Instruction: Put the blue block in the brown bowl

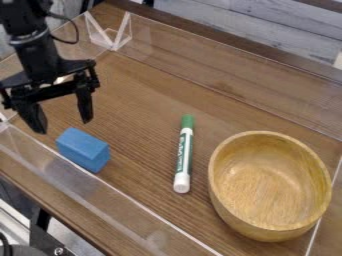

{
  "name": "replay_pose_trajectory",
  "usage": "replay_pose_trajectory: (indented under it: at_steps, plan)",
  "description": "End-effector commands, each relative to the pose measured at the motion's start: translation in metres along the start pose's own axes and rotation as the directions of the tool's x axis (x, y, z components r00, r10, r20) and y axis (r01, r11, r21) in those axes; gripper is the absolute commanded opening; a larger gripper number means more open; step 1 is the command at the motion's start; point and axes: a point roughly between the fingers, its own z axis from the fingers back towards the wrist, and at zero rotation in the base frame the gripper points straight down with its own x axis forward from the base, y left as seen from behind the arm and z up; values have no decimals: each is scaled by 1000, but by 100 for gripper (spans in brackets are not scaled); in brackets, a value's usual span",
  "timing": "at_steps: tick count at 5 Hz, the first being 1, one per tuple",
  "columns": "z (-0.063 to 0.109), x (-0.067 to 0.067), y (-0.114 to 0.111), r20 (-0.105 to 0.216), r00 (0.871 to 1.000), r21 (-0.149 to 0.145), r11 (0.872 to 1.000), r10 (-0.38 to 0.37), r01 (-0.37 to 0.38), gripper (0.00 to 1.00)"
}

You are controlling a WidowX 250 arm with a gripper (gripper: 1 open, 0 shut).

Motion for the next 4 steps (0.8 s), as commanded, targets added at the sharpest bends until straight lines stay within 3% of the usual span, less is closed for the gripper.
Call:
replay_pose_trajectory:
  at_steps: [1, 4]
  plan:
    - [-4, 6, 1, 34, 998, -21, 999, 45, -44, 100]
    - [-31, 6, 1, 33, 995, -32, 995, 94, -93, 100]
